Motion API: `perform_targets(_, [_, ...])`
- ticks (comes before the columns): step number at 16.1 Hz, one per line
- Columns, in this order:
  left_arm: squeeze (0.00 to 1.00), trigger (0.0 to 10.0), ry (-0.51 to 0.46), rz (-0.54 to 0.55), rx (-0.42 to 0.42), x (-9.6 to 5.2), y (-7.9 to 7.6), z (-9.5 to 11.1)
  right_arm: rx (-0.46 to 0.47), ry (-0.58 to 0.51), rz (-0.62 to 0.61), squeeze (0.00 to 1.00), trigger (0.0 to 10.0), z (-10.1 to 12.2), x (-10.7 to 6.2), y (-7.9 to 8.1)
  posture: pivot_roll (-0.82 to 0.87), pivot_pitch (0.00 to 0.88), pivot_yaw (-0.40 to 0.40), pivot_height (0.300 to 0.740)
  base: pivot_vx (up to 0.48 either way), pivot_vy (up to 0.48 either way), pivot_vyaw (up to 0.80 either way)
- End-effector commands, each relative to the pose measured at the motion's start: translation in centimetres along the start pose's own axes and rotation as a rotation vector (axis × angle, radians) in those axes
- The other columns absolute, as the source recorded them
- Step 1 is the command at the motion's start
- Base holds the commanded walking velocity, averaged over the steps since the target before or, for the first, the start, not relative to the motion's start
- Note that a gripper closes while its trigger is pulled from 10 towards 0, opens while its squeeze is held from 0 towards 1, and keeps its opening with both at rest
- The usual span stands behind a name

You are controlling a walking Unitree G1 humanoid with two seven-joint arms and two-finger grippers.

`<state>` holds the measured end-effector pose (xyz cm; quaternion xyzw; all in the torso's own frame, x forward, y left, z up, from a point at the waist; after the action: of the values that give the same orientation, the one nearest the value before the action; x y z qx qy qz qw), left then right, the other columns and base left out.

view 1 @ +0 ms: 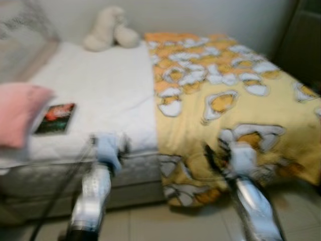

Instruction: Clean up the room

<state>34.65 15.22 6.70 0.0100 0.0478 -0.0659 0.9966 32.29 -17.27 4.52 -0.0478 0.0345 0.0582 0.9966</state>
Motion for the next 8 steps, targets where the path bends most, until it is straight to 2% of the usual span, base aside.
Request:
perform_targets(1, [0.0, 10.0, -0.009, -0.056, 0.005, -1.8, 1.1, 0.0, -0.01, -0.042, 0.038, 0.0, 10.0, 1.0, -0.9, 0.9, 0.16, 0.0, 0.039, 0.74, 0.3, -0.371, 0.44])
perform_targets(2, [0.0, 10.0, 0.005, -0.068, -0.017, -2.7, 1.3, -0.5, -0.024, -0.022, 0.058, 0.0, 10.0, 0.3, -2.0, 1.1, 0.16, 0.0, 0.039, 0.74, 0.3, -0.371, 0.44])
perform_targets(3, [0.0, 10.0, 0.001, -0.033, -0.034, -2.9, 1.8, -0.6, -0.031, 0.01, 0.073, 0.0, 10.0, -0.7, -3.0, 1.1, 0.16, 0.0, 0.038, 0.74, 0.3, -0.371, 0.45])
perform_targets(4, [0.0, 10.0, -0.001, 0.012, -0.079, -2.5, 2.0, -0.6, -0.032, 0.029, 0.072, 0.0, 10.0, -1.2, -3.3, 1.0, 0.16, 0.0, 0.038, 0.74, 0.3, -0.371, 0.44])
perform_targets(5, [0.0, 10.0, -0.002, 0.057, -0.121, -1.7, 1.8, -0.4, -0.027, 0.025, 0.06, 0.0, 10.0, -1.1, -2.7, 0.8, 0.15, 0.0, 0.032, 0.74, 0.296, -0.371, 0.44])
perform_targets(8, [0.0, 10.0, -0.006, 0.053, -0.11, -1.7, 1.1, 0.3, -0.025, -0.022, 0.074, 0.0, 10.0, 0.6, -0.9, 1.2, 0.15, 0.0, 0.029, 0.74, 0.303, -0.371, 0.45])
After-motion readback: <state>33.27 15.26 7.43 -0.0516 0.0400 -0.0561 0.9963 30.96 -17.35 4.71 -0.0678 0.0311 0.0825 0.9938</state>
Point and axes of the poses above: a point about 5 cm out from each wrist's last joint towards the gripper, its own x axis pointing out of the wrist towards the gripper, its own z axis along the axis of the wrist's last joint, y = z × x, the point moved 6 cm from there along x, pointing out of the wrist towards the gripper, and after that the axes turned 8 degrees about -x, right-handed, at the moved point
